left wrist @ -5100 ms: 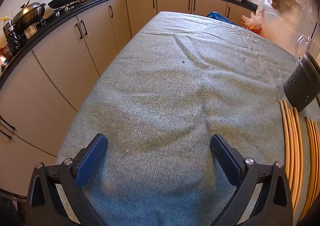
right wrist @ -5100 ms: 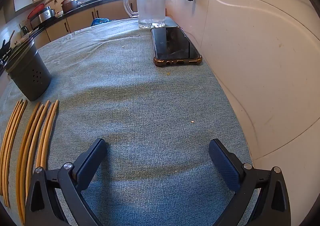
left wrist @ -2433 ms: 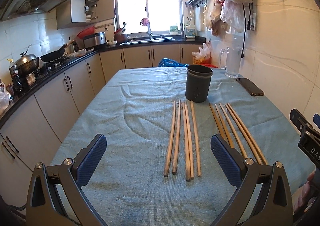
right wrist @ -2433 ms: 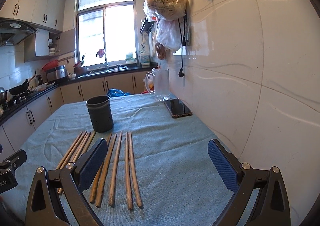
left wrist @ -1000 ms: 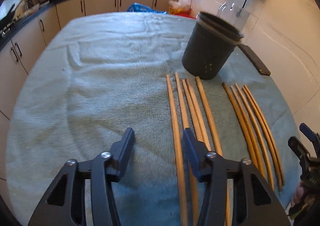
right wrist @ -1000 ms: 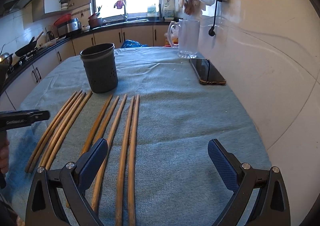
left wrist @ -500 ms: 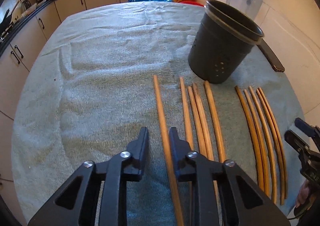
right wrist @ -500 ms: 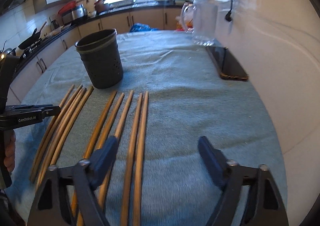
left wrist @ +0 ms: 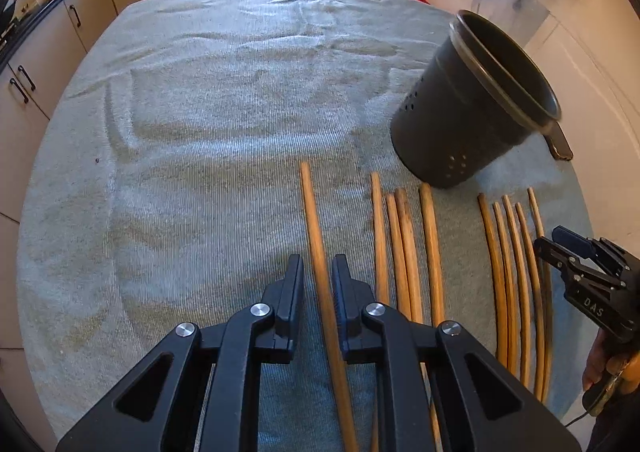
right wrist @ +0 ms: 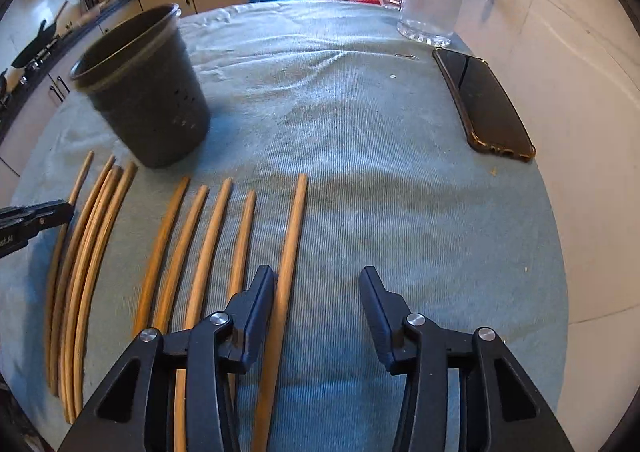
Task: Organize utensils
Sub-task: 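Lower left tool onto a chopstick and close it while right tool grasps another, then lift the held chopstick with left tool toward the black cup while right tool carries its own, then open left tool over the cup while right tool releases its chopstick into it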
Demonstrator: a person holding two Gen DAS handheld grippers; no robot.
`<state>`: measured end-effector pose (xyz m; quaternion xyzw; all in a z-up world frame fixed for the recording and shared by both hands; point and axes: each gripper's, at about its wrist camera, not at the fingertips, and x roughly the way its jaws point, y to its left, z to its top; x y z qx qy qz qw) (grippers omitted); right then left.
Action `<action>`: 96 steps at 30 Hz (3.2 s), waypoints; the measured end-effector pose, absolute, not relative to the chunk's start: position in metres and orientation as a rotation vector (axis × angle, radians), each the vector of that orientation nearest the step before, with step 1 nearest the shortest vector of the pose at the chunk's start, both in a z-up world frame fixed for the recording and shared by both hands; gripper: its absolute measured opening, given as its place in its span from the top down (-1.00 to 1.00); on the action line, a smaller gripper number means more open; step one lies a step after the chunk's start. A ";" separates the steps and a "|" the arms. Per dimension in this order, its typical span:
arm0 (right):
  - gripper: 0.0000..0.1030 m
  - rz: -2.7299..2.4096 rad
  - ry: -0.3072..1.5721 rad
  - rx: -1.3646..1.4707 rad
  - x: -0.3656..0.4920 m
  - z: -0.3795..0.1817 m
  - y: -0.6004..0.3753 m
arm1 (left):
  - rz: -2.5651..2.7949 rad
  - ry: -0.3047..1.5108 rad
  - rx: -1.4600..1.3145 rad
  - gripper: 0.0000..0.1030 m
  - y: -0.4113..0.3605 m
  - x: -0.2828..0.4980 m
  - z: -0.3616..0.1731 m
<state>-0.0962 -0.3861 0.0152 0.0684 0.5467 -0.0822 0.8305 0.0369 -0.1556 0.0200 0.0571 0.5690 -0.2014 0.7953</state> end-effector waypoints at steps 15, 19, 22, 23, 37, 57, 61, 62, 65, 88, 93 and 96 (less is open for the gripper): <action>0.89 -0.118 1.123 0.160 -0.071 0.020 -0.391 | -0.428 1.124 0.104 0.89 -0.152 0.031 0.035; 0.89 -0.102 1.020 0.184 -0.092 0.046 -0.391 | -0.440 1.024 0.103 0.89 -0.139 0.003 0.069; 0.89 -0.094 0.917 0.184 -0.116 0.077 -0.392 | -0.463 0.935 0.104 0.89 -0.130 -0.025 0.100; 0.88 -0.087 0.888 0.191 -0.125 0.086 -0.392 | -0.471 0.902 0.102 0.89 -0.127 -0.035 0.111; 0.88 -0.040 0.647 0.146 -0.214 0.158 -0.358 | -0.535 0.605 0.127 0.89 -0.110 -0.148 0.173; 0.88 -0.014 0.474 0.119 -0.225 0.219 -0.349 | -0.583 0.462 0.034 0.89 -0.109 -0.156 0.233; 0.88 -0.008 0.435 0.107 -0.201 0.241 -0.348 | -0.595 0.445 0.014 0.89 -0.123 -0.128 0.256; 0.88 -0.006 0.425 0.107 -0.196 0.246 -0.348 | -0.595 0.438 0.013 0.89 -0.126 -0.121 0.262; 0.88 0.007 0.392 0.118 -0.174 0.265 -0.347 | -0.581 0.404 0.022 0.89 -0.141 -0.101 0.281; 0.86 -0.043 0.510 0.260 -0.029 0.205 -0.369 | -0.528 0.583 0.018 0.86 -0.207 0.030 0.230; 0.53 -0.062 0.530 0.287 -0.024 0.198 -0.377 | -0.508 0.551 0.000 0.15 -0.191 0.020 0.236; -0.01 -0.079 0.510 0.293 -0.030 0.202 -0.380 | -0.498 0.525 -0.003 0.08 -0.177 0.007 0.242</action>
